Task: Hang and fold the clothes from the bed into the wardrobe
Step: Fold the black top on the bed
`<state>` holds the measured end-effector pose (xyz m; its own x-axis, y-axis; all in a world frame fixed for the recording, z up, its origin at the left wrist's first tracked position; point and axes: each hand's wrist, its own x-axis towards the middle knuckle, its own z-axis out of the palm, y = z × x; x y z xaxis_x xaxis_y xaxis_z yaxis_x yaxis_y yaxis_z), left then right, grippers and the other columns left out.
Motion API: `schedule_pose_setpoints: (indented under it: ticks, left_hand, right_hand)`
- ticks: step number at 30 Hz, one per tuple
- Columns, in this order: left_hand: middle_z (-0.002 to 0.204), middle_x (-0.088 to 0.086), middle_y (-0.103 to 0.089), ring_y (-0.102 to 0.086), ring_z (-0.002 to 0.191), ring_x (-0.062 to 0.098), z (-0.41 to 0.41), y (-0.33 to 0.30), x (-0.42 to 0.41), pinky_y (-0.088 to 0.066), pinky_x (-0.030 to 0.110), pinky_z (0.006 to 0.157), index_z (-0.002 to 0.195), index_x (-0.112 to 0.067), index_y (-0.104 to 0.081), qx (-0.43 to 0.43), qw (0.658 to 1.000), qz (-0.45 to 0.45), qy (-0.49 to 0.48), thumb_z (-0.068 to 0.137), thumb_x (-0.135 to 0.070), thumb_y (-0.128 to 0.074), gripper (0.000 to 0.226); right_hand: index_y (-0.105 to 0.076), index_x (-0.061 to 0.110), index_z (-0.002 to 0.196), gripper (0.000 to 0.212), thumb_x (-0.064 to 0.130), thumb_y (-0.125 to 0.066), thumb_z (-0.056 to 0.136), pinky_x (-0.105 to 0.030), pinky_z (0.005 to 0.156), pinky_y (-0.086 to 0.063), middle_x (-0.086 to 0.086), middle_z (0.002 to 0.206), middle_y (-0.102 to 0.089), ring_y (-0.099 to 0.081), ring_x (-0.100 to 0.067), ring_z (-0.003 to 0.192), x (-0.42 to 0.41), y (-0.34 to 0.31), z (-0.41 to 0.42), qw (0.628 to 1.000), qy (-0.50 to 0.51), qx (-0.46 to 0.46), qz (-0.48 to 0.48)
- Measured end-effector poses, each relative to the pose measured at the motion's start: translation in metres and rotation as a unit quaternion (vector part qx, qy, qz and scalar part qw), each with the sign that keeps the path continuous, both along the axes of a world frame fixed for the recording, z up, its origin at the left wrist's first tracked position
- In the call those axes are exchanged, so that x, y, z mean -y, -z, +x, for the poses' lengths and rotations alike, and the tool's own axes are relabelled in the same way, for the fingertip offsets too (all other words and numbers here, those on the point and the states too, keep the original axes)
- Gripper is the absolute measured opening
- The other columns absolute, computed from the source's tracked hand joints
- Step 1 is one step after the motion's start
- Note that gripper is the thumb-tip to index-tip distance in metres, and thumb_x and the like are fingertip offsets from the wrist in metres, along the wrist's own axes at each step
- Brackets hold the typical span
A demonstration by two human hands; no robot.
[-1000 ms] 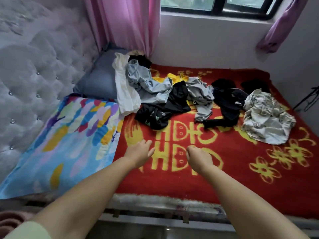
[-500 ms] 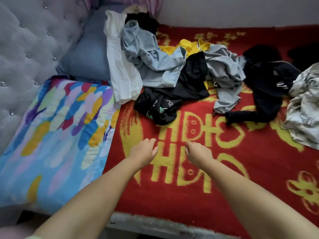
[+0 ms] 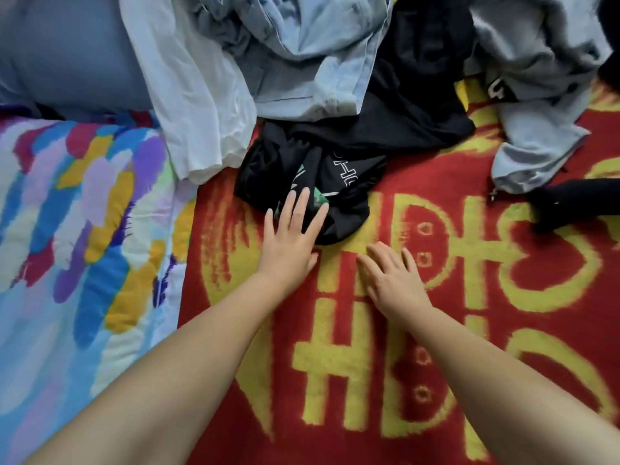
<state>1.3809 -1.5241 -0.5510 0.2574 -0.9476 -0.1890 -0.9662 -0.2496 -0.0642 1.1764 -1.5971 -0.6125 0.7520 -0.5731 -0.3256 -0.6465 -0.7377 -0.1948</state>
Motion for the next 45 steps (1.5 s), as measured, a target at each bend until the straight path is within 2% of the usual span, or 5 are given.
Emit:
schedule_pose_setpoints:
  ticks: [21, 28, 34, 40, 45]
  left_hand:
    - [0.073, 0.000, -0.050, -0.054, 0.074, 0.027, 0.003, -0.059, 0.004, -0.037, 0.038, 0.063, 0.067, -0.014, -0.048, -0.361, 0.922, -0.082, -0.112, 0.071, -0.028, -0.054, 0.016]
    - [0.080, -0.005, -0.045, -0.056, 0.079, 0.026, -0.042, -0.156, -0.075, -0.043, 0.041, 0.065, 0.073, -0.015, -0.051, -0.387, 0.915, -0.105, -0.046, 0.073, -0.010, -0.066, 0.015]
    - [0.073, 0.001, -0.056, -0.055, 0.068, 0.011, -0.053, -0.248, -0.084, -0.041, 0.032, 0.062, 0.073, -0.009, -0.057, -0.505, 0.838, -0.206, -0.026, 0.066, -0.010, -0.057, 0.007]
    - [0.083, -0.008, -0.073, -0.068, 0.081, 0.011, -0.025, -0.328, -0.067, -0.055, 0.027, 0.070, 0.097, -0.018, -0.067, -0.694, 0.616, -0.290, -0.233, 0.091, -0.010, -0.059, 0.012]
    - [0.099, 0.002, -0.070, -0.068, 0.089, 0.007, 0.009, -0.379, -0.057, -0.056, 0.028, 0.080, 0.097, -0.014, -0.063, -0.654, 0.594, -0.385, -0.267, 0.095, -0.032, -0.057, 0.019]
  right_hand:
    - [-0.030, 0.018, 0.149, 0.053, 0.025, -0.041, 0.098, -0.042, 0.119, -0.013, -0.005, 0.157, -0.022, -0.020, -0.022, 0.145, 0.015, 0.008, 0.008, 0.989, 0.036, -0.045, 0.138]
    - [-0.067, 0.014, 0.086, 0.042, 0.050, -0.048, 0.095, -0.026, 0.050, -0.054, -0.002, 0.071, -0.073, -0.069, -0.020, 0.063, -0.005, -0.153, 0.037, 0.540, 0.551, 0.293, 0.564]
    - [-0.053, 0.011, 0.073, 0.030, 0.011, -0.040, 0.100, -0.014, 0.032, -0.040, 0.001, 0.045, -0.058, -0.052, -0.008, 0.032, -0.012, -0.258, 0.007, 0.592, 0.521, 0.247, 0.563]
    - [-0.049, 0.009, 0.065, 0.032, 0.003, -0.047, 0.096, -0.015, 0.033, -0.035, 0.000, 0.043, -0.051, -0.048, -0.008, 0.033, 0.005, -0.357, -0.014, 0.651, 0.476, 0.337, 0.486]
    - [-0.057, 0.010, 0.061, 0.029, 0.013, -0.061, 0.090, -0.012, 0.029, -0.030, -0.001, 0.039, -0.053, -0.045, -0.010, 0.025, 0.021, -0.418, -0.042, 0.661, 0.469, 0.420, 0.409]
